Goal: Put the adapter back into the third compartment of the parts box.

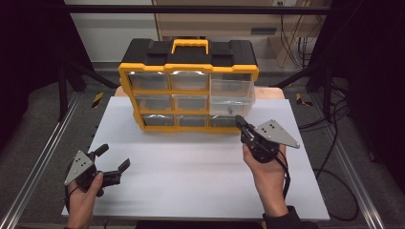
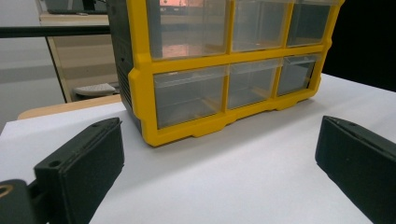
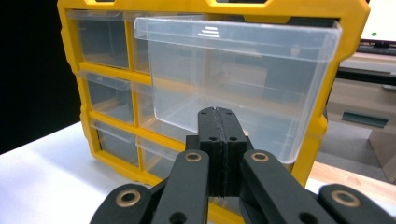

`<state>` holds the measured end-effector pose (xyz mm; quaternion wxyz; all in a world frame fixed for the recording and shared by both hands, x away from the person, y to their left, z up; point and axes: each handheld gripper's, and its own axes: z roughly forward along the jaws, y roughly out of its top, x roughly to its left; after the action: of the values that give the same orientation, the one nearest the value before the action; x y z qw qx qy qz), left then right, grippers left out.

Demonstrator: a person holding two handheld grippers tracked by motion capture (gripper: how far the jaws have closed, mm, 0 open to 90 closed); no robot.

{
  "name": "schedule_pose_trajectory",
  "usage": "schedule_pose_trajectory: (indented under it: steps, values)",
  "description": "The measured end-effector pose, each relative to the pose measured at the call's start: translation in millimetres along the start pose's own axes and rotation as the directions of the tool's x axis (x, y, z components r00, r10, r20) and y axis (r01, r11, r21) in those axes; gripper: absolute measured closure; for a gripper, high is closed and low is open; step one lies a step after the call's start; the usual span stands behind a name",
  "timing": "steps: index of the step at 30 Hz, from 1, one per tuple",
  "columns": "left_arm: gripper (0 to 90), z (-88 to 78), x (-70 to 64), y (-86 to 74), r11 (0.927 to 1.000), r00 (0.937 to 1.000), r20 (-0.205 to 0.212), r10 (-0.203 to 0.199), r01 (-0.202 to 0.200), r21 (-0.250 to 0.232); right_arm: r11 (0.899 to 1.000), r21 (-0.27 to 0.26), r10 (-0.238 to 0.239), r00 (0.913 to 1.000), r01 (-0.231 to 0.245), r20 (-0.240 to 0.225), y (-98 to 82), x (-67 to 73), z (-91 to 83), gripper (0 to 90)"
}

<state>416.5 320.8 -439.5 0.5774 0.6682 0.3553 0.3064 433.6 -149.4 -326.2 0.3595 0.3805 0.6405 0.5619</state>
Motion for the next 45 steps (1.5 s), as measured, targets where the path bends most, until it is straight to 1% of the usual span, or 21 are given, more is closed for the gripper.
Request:
schedule_pose_trajectory:
  steps: [2,4,6,8,14,19,23,29,35,38,42,45]
  values:
    - [1.0,-0.7,0.2,-0.5,1.0000,1.0000,-0.001,-0.002,0.002,0.000,1.000,0.000,-0.013,0.9999,0.013,0.007,1.0,0.6,0.9,90.0]
    - [1.0,-1.3,0.5,-0.1,1.0000,1.0000,-0.002,-0.004,0.004,-0.004,1.000,0.001,-0.006,0.9999,0.006,0.016,1.8,0.4,0.7,90.0]
    - [1.0,-1.4,0.3,0.4,1.0000,1.0000,-0.001,-0.003,0.003,-0.005,1.000,0.007,-0.011,0.9997,0.011,0.023,2.4,-0.3,0.2,90.0]
    - [1.0,-1.4,0.2,0.7,1.0000,1.0000,0.000,-0.002,0.002,-0.006,1.000,0.011,-0.018,0.9995,0.018,0.024,3.4,-0.7,-0.2,90.0]
    - [1.0,-2.1,1.5,0.5,0.9999,0.9999,-0.006,-0.008,0.008,-0.008,1.000,0.017,-0.016,0.9995,0.015,0.029,7.7,-2.6,-0.4,90.0]
    - [1.0,-1.9,1.0,0.6,1.0000,1.0000,-0.007,-0.003,0.003,-0.005,0.999,0.019,-0.027,0.9992,0.026,0.029,12.3,-2.3,1.5,90.0]
    - [1.0,-1.8,1.1,0.5,1.0000,1.0000,-0.006,-0.003,0.003,-0.004,0.999,0.032,-0.039,0.9988,0.038,0.030,16.5,-2.4,1.8,90.0]
    - [1.0,-1.8,0.9,0.2,1.0000,1.0000,-0.007,-0.002,0.002,-0.002,0.999,0.035,-0.033,0.9991,0.032,0.028,19.7,-3.3,3.3,90.0]
    - [1.0,-1.4,0.6,0.1,1.0000,1.0000,-0.005,-0.001,0.001,-0.001,0.999,0.042,-0.018,0.9992,0.016,0.035,23.2,-5.9,5.3,90.0]
    - [1.0,-1.4,1.0,0.0,1.0000,1.0000,-0.005,-0.004,0.004,-0.002,0.999,0.043,-0.003,0.9994,0.001,0.036,24.7,-7.5,5.8,90.0]
    - [1.0,-1.1,0.7,0.2,1.0000,1.0000,-0.004,-0.003,0.003,-0.002,0.999,0.048,-0.001,0.9992,-0.001,0.039,25.4,-8.1,7.3,90.0]
    - [1.0,-0.9,0.4,0.1,1.0000,1.0000,-0.002,-0.003,0.003,-0.001,0.999,0.051,0.009,0.9994,-0.010,0.033,25.7,-8.8,8.1,90.0]
